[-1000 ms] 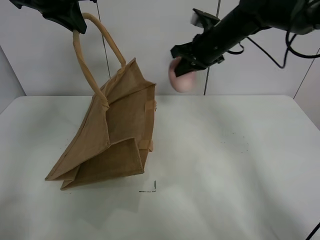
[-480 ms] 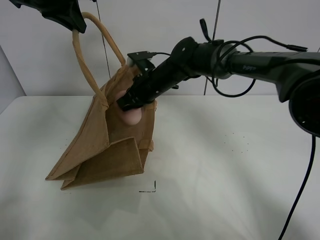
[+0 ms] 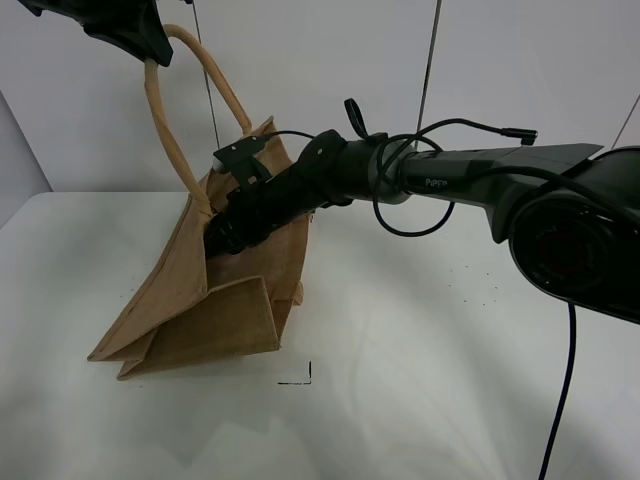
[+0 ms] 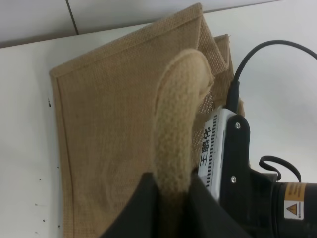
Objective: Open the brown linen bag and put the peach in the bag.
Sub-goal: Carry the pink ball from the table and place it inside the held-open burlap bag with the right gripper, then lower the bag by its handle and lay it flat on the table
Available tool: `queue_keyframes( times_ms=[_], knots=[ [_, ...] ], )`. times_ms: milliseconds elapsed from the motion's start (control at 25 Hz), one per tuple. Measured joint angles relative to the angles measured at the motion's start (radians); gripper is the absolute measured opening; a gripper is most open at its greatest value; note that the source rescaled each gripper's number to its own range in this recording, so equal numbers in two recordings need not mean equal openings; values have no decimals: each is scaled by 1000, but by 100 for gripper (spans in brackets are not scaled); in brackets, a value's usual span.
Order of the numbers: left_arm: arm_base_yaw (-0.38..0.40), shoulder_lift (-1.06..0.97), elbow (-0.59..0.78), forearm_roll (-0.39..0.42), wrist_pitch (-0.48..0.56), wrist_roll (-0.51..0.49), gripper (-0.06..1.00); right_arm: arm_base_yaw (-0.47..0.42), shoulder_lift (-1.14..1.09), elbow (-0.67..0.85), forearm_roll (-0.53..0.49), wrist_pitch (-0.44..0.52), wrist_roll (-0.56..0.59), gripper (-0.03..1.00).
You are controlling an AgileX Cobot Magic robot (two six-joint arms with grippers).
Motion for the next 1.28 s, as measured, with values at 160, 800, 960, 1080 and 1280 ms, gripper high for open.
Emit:
queue_keyframes(
  times_ms=[160,800,960,1080,1280],
  knots=[
    [0,0,0,0,0,0,0,-1,-3,0,-63,-8,53,93],
    [0,-1,0,0,0,0,0,-126,-134,-141,-666,567,805,100],
    [0,-1,0,0,0,0,0,-196,-134,-144,-744,572,852,100],
    [0,-1,0,0,0,0,0,-278,-134,-144,-809,579,868,100],
    [0,-1,0,0,0,0,0,-439,-134,-144,-856,598,875,100]
  ],
)
